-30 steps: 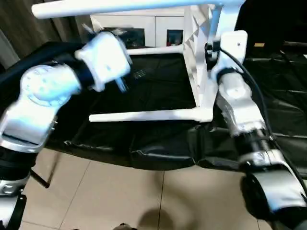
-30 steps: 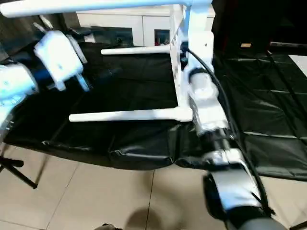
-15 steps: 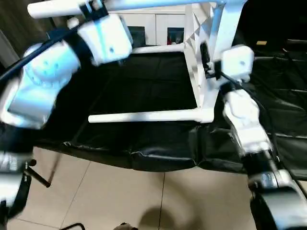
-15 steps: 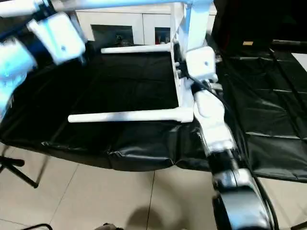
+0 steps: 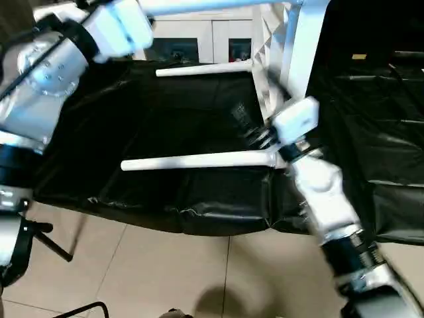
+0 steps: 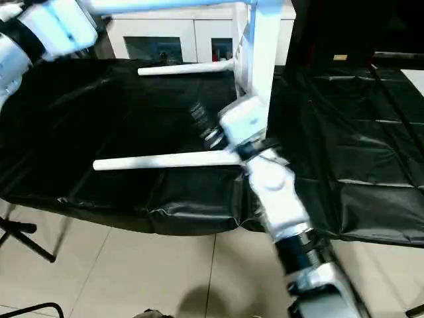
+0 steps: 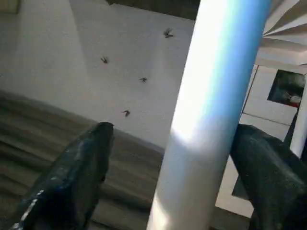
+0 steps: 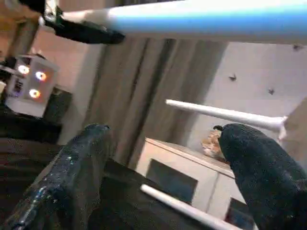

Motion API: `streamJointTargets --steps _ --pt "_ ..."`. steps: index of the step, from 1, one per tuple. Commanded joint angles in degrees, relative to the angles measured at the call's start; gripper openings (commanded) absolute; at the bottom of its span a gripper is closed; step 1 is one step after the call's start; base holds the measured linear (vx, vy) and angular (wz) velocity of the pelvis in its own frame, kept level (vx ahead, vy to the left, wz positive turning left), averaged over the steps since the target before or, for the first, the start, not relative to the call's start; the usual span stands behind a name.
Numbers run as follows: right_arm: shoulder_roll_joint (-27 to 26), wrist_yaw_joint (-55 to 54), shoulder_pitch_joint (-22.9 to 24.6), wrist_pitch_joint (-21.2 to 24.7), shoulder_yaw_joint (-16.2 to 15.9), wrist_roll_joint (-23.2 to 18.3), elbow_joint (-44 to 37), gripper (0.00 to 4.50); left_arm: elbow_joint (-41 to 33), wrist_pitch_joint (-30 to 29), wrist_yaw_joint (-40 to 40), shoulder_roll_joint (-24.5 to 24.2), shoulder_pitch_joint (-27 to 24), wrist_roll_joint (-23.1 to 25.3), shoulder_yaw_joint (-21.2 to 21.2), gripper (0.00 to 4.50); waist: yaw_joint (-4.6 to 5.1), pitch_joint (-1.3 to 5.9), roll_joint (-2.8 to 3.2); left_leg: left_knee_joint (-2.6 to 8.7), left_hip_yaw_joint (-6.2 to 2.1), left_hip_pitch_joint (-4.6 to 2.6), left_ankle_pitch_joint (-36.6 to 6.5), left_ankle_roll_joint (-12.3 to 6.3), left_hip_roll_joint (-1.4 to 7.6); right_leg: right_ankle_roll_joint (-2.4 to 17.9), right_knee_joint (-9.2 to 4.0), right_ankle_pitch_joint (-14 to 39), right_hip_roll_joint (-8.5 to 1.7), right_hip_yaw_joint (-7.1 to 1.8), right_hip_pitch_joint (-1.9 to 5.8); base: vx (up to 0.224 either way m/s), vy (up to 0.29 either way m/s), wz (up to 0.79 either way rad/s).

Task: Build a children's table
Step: Flip table

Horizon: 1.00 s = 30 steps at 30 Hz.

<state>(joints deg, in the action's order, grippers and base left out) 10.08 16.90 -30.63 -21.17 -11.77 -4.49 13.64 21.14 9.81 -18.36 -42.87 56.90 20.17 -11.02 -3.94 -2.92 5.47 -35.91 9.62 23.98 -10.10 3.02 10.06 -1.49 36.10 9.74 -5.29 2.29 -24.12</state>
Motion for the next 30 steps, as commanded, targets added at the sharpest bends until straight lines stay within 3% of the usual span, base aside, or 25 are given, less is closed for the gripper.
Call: streamJointTargets --steps 1,2,9,19,21,24,25,30 --pt "-0.2 1.3 0.5 1.2 -0.2 -1.6 -1.8 4.01 1.0 -0.6 0.1 -0.2 1.3 0.5 1.6 3.95 -0.14 4.43 0.69 5.05 -1.24 -1.77 -21.0 1.54 1.79 13.0 -3.52 9.7 -2.18 -1.31 2.38 0.0 0.0 0.0" --pt "-0.4 2.3 0.7 1.9 -0.3 -2.6 -2.3 4.01 1.7 -0.6 -0.1 -0.1 1.4 0.6 1.5 3.72 -0.14 4.44 0.72 5.06 -1.24 -1.8 -21.4 1.58 1.78 12.9 -3.57 10.0 -2.17 -1.29 2.36 0.0 0.0 0.0" --pt "-0.6 7.7 1.9 5.8 -1.2 -5.5 -4.2 4.01 3.3 -1.9 -2.2 -0.4 1.1 0.2 1.3 3.26 -0.21 4.33 0.67 5.26 -1.37 -1.87 -22.9 1.76 1.9 12.8 -3.69 11.5 -2.27 -1.34 2.23 0.0 0.0 0.0" --pt "-1.0 9.2 2.3 7.2 -0.8 -5.1 -4.7 4.01 2.1 -3.6 -5.1 -0.2 0.4 -1.8 2.1 2.43 -0.72 4.37 0.72 5.28 -1.33 -1.93 -22.4 2.19 1.98 12.5 -3.67 11.5 -2.41 -1.47 2.04 0.0 0.0 0.0" --pt "-1.0 9.3 2.4 7.6 -0.8 -4.7 -4.8 4.01 0.4 -6.1 -7.1 0.6 -0.4 -4.0 3.1 2.21 -0.84 4.34 1.14 5.34 -1.36 -2.0 -22.6 2.45 1.99 12.8 -3.6 11.2 -2.35 -1.45 1.97 0.0 0.0 0.0" --pt "-1.0 9.2 2.6 7.9 -0.8 -4.4 -4.9 4.01 -0.6 -8.5 -7.7 1.5 -0.7 -6.0 4.4 2.05 -1.01 4.32 0.93 5.33 -1.33 -1.89 -22.7 2.5 1.97 12.7 -3.62 11.0 -2.38 -1.46 2.08 0.0 0.0 0.0" --pt "-1.1 9.2 2.8 8.3 -0.8 -4.2 -5.1 4.01 -1.0 -11.0 -7.7 2.8 -0.8 -8.2 6.1 1.99 -1.0 4.28 1.11 5.3 -1.26 -1.91 -22.7 2.44 1.91 12.6 -3.66 11.5 -2.39 -1.48 2.09 0.0 0.0 0.0" --pt "-0.9 9.6 3.8 9.4 -1.2 -4.0 -5.8 4.01 -1.4 -17.5 -6.6 6.5 -0.2 -13.9 10.7 1.95 -1.52 4.5 1.05 4.98 -1.06 -1.67 -18.9 0.86 1.79 13.0 -3.64 10.5 -2.45 -1.47 2.35 0.0 0.0 0.0"
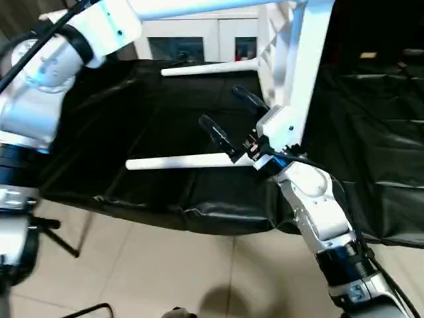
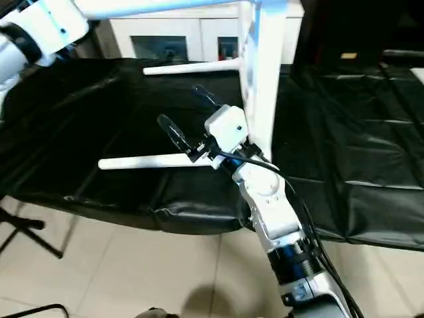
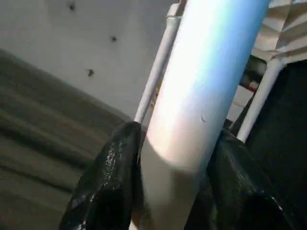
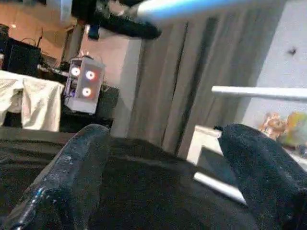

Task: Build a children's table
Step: Flip table

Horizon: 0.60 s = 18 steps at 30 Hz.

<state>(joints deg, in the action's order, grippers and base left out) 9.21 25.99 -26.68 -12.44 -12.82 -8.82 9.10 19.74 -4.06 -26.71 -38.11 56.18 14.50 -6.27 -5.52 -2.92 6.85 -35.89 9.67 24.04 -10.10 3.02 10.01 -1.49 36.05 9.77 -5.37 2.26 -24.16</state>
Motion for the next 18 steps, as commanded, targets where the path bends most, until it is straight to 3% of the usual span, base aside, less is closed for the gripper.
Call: streamJointTargets --steps 1,3,5,11,15,18 --pt "0.0 0.6 0.2 1.1 -0.4 0.5 -1.5 4.01 -0.2 -5.8 2.4 2.9 0.9 -9.8 7.4 1.95 0.12 4.47 -0.23 4.95 -1.12 -1.49 -18.1 0.45 1.8 13.1 -3.54 10.4 -2.4 -1.39 2.58 0.0 0.0 0.0" --pt "0.2 0.8 0.7 1.5 -0.6 0.8 -1.8 4.01 -0.7 -8.7 3.9 4.6 1.3 -11.7 9.7 1.95 0.13 4.46 -0.48 4.78 -1.01 -1.5 -17.1 -0.48 1.7 13.0 -3.78 11.2 -2.3 -1.36 2.45 0.0 0.0 0.0" --pt "0.3 0.8 0.9 1.6 -0.7 0.9 -1.9 4.01 -0.9 -9.8 4.6 5.3 1.6 -12.4 10.8 1.95 -0.06 4.49 -0.33 4.49 -0.89 -1.27 -15.0 -1.61 1.55 12.4 -4.01 13.6 -2.53 -1.39 2.58 0.0 0.0 0.0" --pt "0.2 0.5 1.3 2.5 0.4 1.0 -2.4 4.01 -1.3 -12.1 8.5 7.1 3.6 -13.4 15.6 1.95 -0.06 4.59 -0.26 4.39 -0.93 -0.98 -12.5 -2.59 1.46 11.2 -4.08 15.2 -2.29 -1.18 2.52 0.0 0.0 0.0" --pt "-1.9 -8.3 1.2 3.3 6.2 0.8 -0.4 4.01 -3.4 -11.1 10.6 9.1 3.4 -16.0 19.2 1.95 -0.09 5.0 -0.55 4.21 -0.88 -1.05 -10.6 -3.13 1.54 11.8 -3.93 12.2 -2.11 -1.15 2.22 0.0 0.0 0.0" --pt "-3.2 -14.4 1.4 3.8 11.1 -0.7 1.1 4.35 -5.1 -11.3 11.7 10.4 2.8 -17.1 21.1 1.95 -0.57 5.53 -0.58 3.63 -0.66 -1.04 -6.5 -4.82 1.44 12.8 -3.46 6.3 -1.98 -1.11 1.91 0.0 0.0 0.0"
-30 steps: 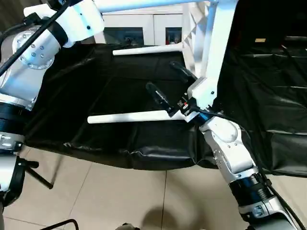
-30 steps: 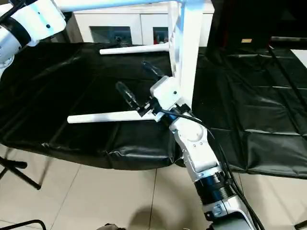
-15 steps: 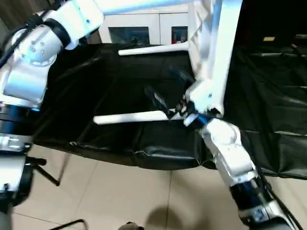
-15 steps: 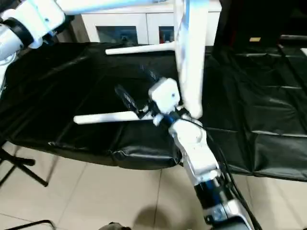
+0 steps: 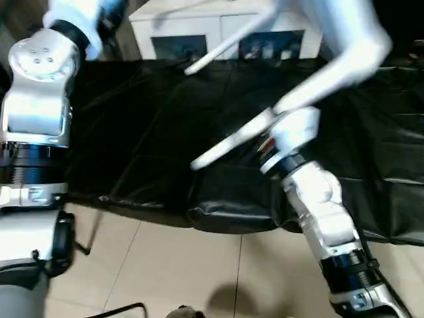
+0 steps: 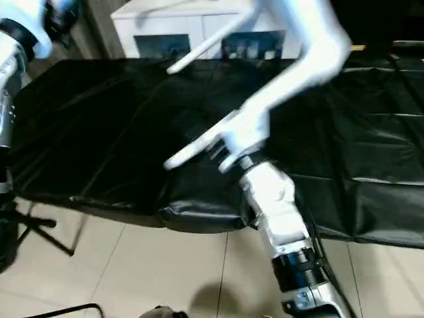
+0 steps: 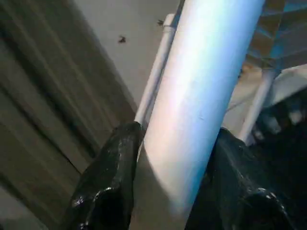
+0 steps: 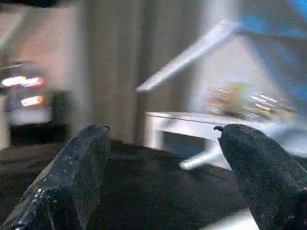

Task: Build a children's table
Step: Flip table

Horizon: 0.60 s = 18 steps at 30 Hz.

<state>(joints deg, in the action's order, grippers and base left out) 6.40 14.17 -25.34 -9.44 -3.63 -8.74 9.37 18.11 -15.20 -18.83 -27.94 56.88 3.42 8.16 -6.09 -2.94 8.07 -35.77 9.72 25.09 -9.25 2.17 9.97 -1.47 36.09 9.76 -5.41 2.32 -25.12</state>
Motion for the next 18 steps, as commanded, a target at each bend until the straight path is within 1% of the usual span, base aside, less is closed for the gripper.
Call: streamJointTargets --steps 1,2,3,5,6,7,8,9,10,11,12,13,14,16,17,18 --pt "-0.8 -3.2 0.3 1.0 3.1 -2.0 0.7 4.35 -4.1 -0.2 4.0 0.7 1.7 -6.3 7.3 1.95 -0.06 5.49 -1.84 3.46 -0.71 -1.88 -7.0 -4.76 1.45 13.1 -3.38 5.3 -1.95 -1.05 2.95 0.0 0.0 0.0" --pt "-1.3 -3.9 0.7 1.0 4.3 -3.3 0.5 4.41 -4.8 -0.2 4.0 1.2 1.3 -6.6 7.8 1.95 -0.26 5.57 -1.93 3.32 -0.67 -1.85 -6.8 -5.44 1.48 13.1 -3.28 4.9 -1.99 -1.01 2.95 0.0 0.0 0.0" --pt "-2.0 -5.2 1.7 0.9 6.2 -4.8 -0.2 4.46 -6.3 -0.5 5.2 2.2 0.2 -7.4 9.0 1.95 -0.35 5.55 -2.11 3.34 -0.69 -1.84 -6.6 -5.84 1.55 13.0 -3.31 4.8 -2.06 -1.0 2.99 0.0 0.0 0.0" --pt "-2.7 -6.4 2.8 0.9 7.7 -5.7 -1.3 4.5 -7.7 -0.8 6.0 2.7 -0.8 -8.0 9.7 1.95 -0.52 5.6 -2.34 3.2 -0.65 -1.67 -4.9 -7.01 1.55 13.0 -3.11 3.5 -2.04 -0.9 3.06 0.0 0.0 0.0" --pt "-3.0 -7.2 3.2 1.1 8.1 -5.6 -1.7 4.5 -8.1 -0.7 6.5 2.9 -1.2 -8.2 10.0 1.95 -0.53 5.54 -2.27 3.16 -0.61 -1.6 -4.7 -7.18 1.51 13.0 -3.06 3.4 -2.02 -0.89 3.03 0.0 0.0 0.0" --pt "-3.0 -7.2 3.2 1.1 8.1 -5.6 -1.7 4.5 -8.1 -0.7 6.5 2.9 -1.2 -8.2 10.0 1.95 -0.57 5.5 -2.19 3.14 -0.59 -1.67 -5.1 -7.31 1.48 12.8 -3.22 4.3 -1.99 -0.83 2.9 0.0 0.0 0.0" --pt "-3.8 -9.1 4.0 1.9 9.0 -5.4 -2.4 4.5 -9.1 -0.5 7.0 3.4 -2.1 -8.5 10.4 1.95 -0.52 5.51 -2.53 3.15 -0.53 -1.67 -5.5 -7.05 1.42 12.7 -3.31 5.1 -1.94 -0.83 2.95 0.0 0.0 0.0" --pt "-3.8 -9.1 4.0 1.9 9.0 -5.4 -2.4 4.5 -9.1 -0.5 7.0 3.4 -2.1 -8.5 10.4 1.95 -0.54 5.42 -2.43 3.25 -0.57 -1.67 -5.6 -6.86 1.51 12.7 -3.32 5.7 -2.03 -0.88 2.91 0.0 0.0 0.0" --pt "-4.3 -9.7 4.3 2.9 9.3 -5.7 -2.6 4.5 -9.7 -0.6 7.3 3.7 -2.6 -8.6 10.7 1.95 -0.53 5.24 -2.41 3.34 -0.53 -1.68 -6.6 -6.47 1.49 12.3 -3.57 7.4 -1.93 -0.87 2.76 0.0 0.0 0.0" --pt "-4.8 -9.9 4.3 4.4 9.4 -6.4 -2.5 4.5 -10.4 -0.9 7.6 4.0 -3.0 -8.8 10.9 1.95 -0.44 5.19 -2.36 3.49 -0.6 -1.73 -7.3 -6.07 1.55 12.1 -3.55 8.2 -1.95 -0.88 2.85 0.0 0.0 0.0" --pt "-5.7 -8.1 3.3 7.7 9.0 -9.2 -1.5 4.5 -11.2 -1.2 7.6 4.3 -3.6 -9.0 11.1 1.95 -0.37 5.17 -2.46 3.52 -0.59 -1.78 -7.5 -5.99 1.57 11.9 -3.62 8.4 -1.9 -0.91 2.8 0.0 0.0 0.0" --pt "-6.4 -5.2 1.8 11.8 8.7 -13.0 0.2 4.5 -11.7 -1.4 7.5 4.6 -3.9 -9.4 11.2 1.95 -0.27 5.17 -2.26 3.58 -0.71 -1.79 -8.2 -5.9 1.57 11.9 -3.58 8.7 -1.94 -0.9 2.83 0.0 0.0 0.0" --pt "-6.7 -4.0 0.9 12.7 8.9 -14.5 1.2 4.5 -12.1 -1.6 7.3 4.9 -4.1 -9.4 11.3 1.95 -0.17 5.17 -2.27 3.66 -0.79 -1.86 -9.1 -5.74 1.63 12.1 -3.63 9.0 -1.96 -0.88 2.89 0.0 0.0 0.0" --pt "-7.3 -2.8 -0.5 13.9 9.5 -16.7 2.8 4.5 -12.5 -1.7 7.2 5.1 -4.4 -9.3 11.3 1.95 -0.18 5.17 -2.23 3.71 -0.81 -1.91 -9.3 -5.02 1.77 12.1 -3.6 8.6 -1.97 -0.88 2.78 0.0 0.0 0.0" --pt "-7.6 -2.0 -1.6 15.5 10.2 -18.4 4.2 4.5 -12.7 -1.8 7.3 5.2 -4.5 -9.3 11.2 1.95 -0.09 5.17 -2.38 3.67 -0.76 -1.89 -9.1 -4.93 1.7 12.4 -3.51 7.7 -1.99 -0.9 2.83 0.0 0.0 0.0" --pt "-7.4 -0.9 -3.4 16.5 10.5 -18.6 7.0 4.5 -12.9 -1.9 7.4 5.2 -4.7 -9.4 11.1 1.95 -0.16 5.14 -2.71 3.69 -0.72 -1.79 -8.7 -4.91 1.69 12.4 -3.47 7.4 -2.02 -0.9 2.89 0.0 0.0 0.0"
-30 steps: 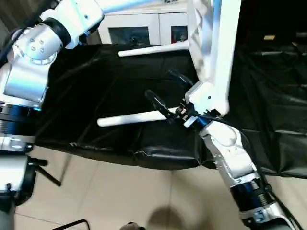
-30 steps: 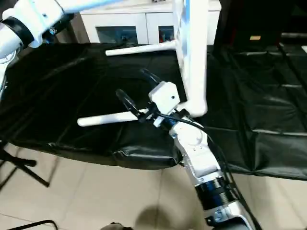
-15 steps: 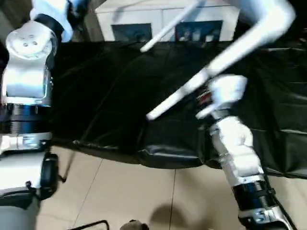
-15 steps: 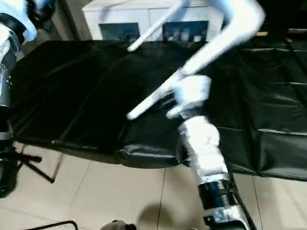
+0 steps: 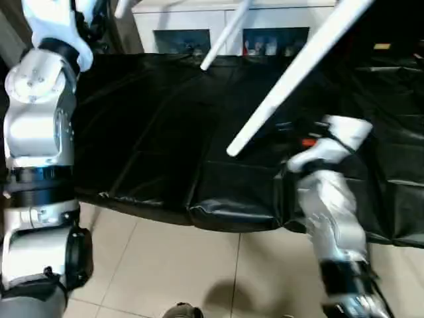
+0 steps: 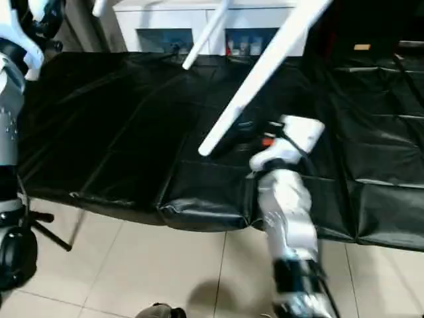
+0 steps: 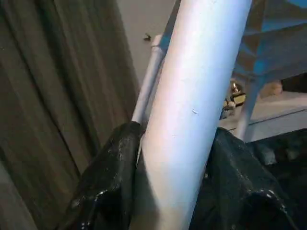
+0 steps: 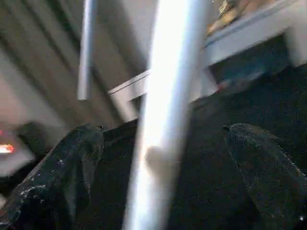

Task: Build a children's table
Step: Flip table

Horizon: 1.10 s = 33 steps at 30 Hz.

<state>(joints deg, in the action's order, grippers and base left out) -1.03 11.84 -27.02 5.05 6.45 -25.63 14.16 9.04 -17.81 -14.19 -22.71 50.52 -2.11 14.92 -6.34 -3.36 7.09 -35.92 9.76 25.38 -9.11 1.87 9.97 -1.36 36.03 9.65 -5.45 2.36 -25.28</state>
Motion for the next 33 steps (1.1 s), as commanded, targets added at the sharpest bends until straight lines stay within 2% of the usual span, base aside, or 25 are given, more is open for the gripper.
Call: streamJointTargets --steps 1,2,3,4,5,6,7,8,10,11,14,19,23,26,27,28,30,32,33 --pt "0.0 1.5 -1.8 2.0 0.4 -1.7 2.2 4.5 -3.9 0.7 2.7 0.0 1.6 -3.9 4.4 1.95 0.05 5.57 -1.55 3.79 -0.75 -2.1 -8.4 -4.45 1.66 12.7 -3.34 7.3 -2.02 -0.92 2.99 0.0 0.0 0.0" --pt "0.3 2.6 -4.5 2.5 0.6 -0.9 6.5 4.5 -4.3 0.5 3.0 -0.1 1.2 -4.1 4.2 1.95 -0.09 5.64 -1.46 3.67 -0.67 -2.18 -7.9 -4.28 1.71 12.8 -3.22 6.7 -2.02 -0.95 2.89 0.0 0.0 0.0" --pt "0.4 2.9 -7.1 2.0 1.2 0.0 10.3 4.5 -4.7 0.3 3.1 -0.1 0.9 -4.2 4.3 1.95 0.03 5.65 -2.09 3.7 -0.64 -2.03 -7.4 -4.26 1.67 12.9 -3.15 6.2 -2.0 -0.9 3.03 0.0 0.0 0.0" --pt "0.3 2.8 -8.4 2.7 2.0 -0.3 11.5 4.2 -5.1 0.0 3.1 0.0 0.7 -4.1 4.4 1.95 -0.06 5.72 -1.76 3.57 -0.62 -2.12 -6.6 -4.1 1.62 13.6 -3.0 5.7 -2.11 -0.86 3.03 0.0 0.0 0.0" --pt "0.2 2.5 -8.8 2.9 2.2 -0.4 11.8 4.12 -5.3 -0.1 3.2 0.0 0.7 -4.1 4.4 1.95 -0.05 5.6 -2.11 3.54 -0.51 -2.01 -6.5 -4.17 1.63 13.6 -3.07 5.7 -2.13 -0.94 3.03 0.0 0.0 0.0" --pt "0.4 2.5 -9.7 3.3 2.6 -0.9 12.5 4.12 -5.8 -0.4 3.3 -0.1 0.4 -4.1 4.6 1.95 -0.21 5.73 -1.86 3.44 -0.54 -2.16 -5.8 -4.19 1.67 13.5 -2.82 4.9 -2.11 -0.96 3.05 0.0 0.0 0.0" --pt "0.4 2.5 -9.7 3.3 2.6 -0.9 12.5 4.07 -5.8 -0.4 3.3 -0.1 0.4 -4.1 4.6 1.95 -0.33 5.77 -2.31 3.38 -0.54 -2.1 -4.5 -4.59 1.7 13.6 -2.59 3.4 -2.06 -0.94 3.16 0.0 0.0 0.0" --pt "0.7 2.9 -10.3 3.4 2.6 -1.5 13.0 3.93 -6.4 -0.7 3.3 -0.2 0.0 -4.0 4.7 1.95 -0.38 5.79 -2.21 3.32 -0.5 -2.13 -3.9 -4.84 1.66 13.6 -2.53 2.4 -2.0 -0.92 3.09 0.0 0.0 0.0" --pt "0.9 3.7 -11.0 3.2 2.6 -2.0 13.7 3.65 -7.4 -1.2 3.4 -0.5 -0.9 -3.9 4.9 1.95 -0.42 5.81 -2.67 3.35 -0.49 -2.1 -3.9 -4.98 1.71 13.9 -2.44 2.1 -2.09 -0.88 3.19 0.0 0.0 0.0" --pt "0.9 3.9 -11.3 3.1 2.7 -2.1 14.1 3.65 -7.8 -1.4 3.5 -0.5 -1.3 -4.0 5.0 1.95 -0.38 5.71 -2.86 3.42 -0.43 -2.11 -4.4 -4.92 1.73 13.8 -2.59 2.6 -2.03 -0.9 3.1 0.0 0.0 0.0" --pt "0.8 5.1 -12.4 1.9 3.4 -1.5 16.7 3.33 -8.7 -2.0 3.7 -0.5 -2.0 -4.0 5.2 1.94 -0.27 5.63 -2.99 3.6 -0.41 -2.26 -7.0 -3.69 1.78 13.7 -2.71 5.2 -2.16 -0.95 3.08 0.0 0.0 0.0" --pt "0.6 6.1 -13.0 0.9 3.8 -1.3 18.0 2.95 -9.8 -2.6 3.8 -0.5 -2.8 -4.0 5.4 1.93 -0.21 5.52 -3.21 3.81 -0.49 -2.31 -7.7 -2.57 1.87 13.5 -2.7 5.0 -2.08 -0.95 3.12 0.0 0.0 0.0" --pt "0.8 6.8 -13.5 0.7 3.8 -1.4 18.7 2.69 -10.0 -2.5 4.2 -0.4 -3.3 -4.0 5.5 1.93 -0.22 5.55 -3.44 3.71 -0.41 -2.36 -7.2 -2.68 1.81 13.7 -2.6 3.5 -2.0 -0.97 3.1 0.0 0.0 0.0" --pt "0.9 7.6 -13.8 -0.1 4.1 -1.2 19.7 2.27 -10.7 -2.8 4.4 -0.3 -3.9 -4.1 5.4 1.93 -0.26 5.62 -3.7 3.58 -0.34 -2.26 -6.5 -3.16 1.79 14.1 -2.49 2.7 -2.09 -0.99 3.24 0.0 0.0 0.0" --pt "1.0 7.8 -13.9 -0.4 4.2 -1.0 20.0 2.27 -10.9 -2.8 4.4 -0.2 -4.1 -4.1 5.4 1.93 -0.26 5.59 -3.88 3.57 -0.32 -2.25 -6.4 -3.28 1.79 14.2 -2.52 2.7 -2.09 -1.0 3.23 0.0 0.0 0.0" --pt "1.1 7.9 -13.9 -0.6 4.3 -0.8 20.3 2.22 -11.0 -2.8 4.4 -0.2 -4.3 -4.1 5.4 1.93 -0.3 5.57 -3.7 3.6 -0.33 -2.3 -6.7 -3.22 1.8 14.2 -2.56 3.4 -2.09 -0.95 3.13 0.0 0.0 0.0" --pt "1.1 8.4 -14.0 -0.9 4.4 -0.7 20.6 1.98 -11.4 -2.9 4.4 -0.1 -4.7 -4.0 5.4 1.93 -0.25 5.49 -3.78 3.71 -0.37 -2.37 -7.4 -2.87 1.89 14.1 -2.62 4.2 -2.03 -0.96 3.12 0.0 0.0 0.0" --pt "1.3 8.9 -14.2 -1.1 4.4 -0.6 21.2 1.77 -11.6 -2.9 4.4 0.1 -4.9 -3.9 5.3 1.93 -0.18 5.47 -4.17 3.75 -0.34 -2.41 -7.7 -2.7 1.92 13.9 -2.63 4.6 -2.04 -0.99 3.13 0.0 0.0 0.0" --pt "1.3 9.0 -14.3 -1.1 4.5 -0.6 21.3 1.77 -11.7 -2.9 4.4 0.1 -5.1 -3.9 5.2 1.93 -0.18 5.46 -4.11 3.76 -0.36 -2.39 -7.8 -2.67 1.91 13.9 -2.62 4.6 -2.06 -1.0 3.15 0.0 0.0 0.0"
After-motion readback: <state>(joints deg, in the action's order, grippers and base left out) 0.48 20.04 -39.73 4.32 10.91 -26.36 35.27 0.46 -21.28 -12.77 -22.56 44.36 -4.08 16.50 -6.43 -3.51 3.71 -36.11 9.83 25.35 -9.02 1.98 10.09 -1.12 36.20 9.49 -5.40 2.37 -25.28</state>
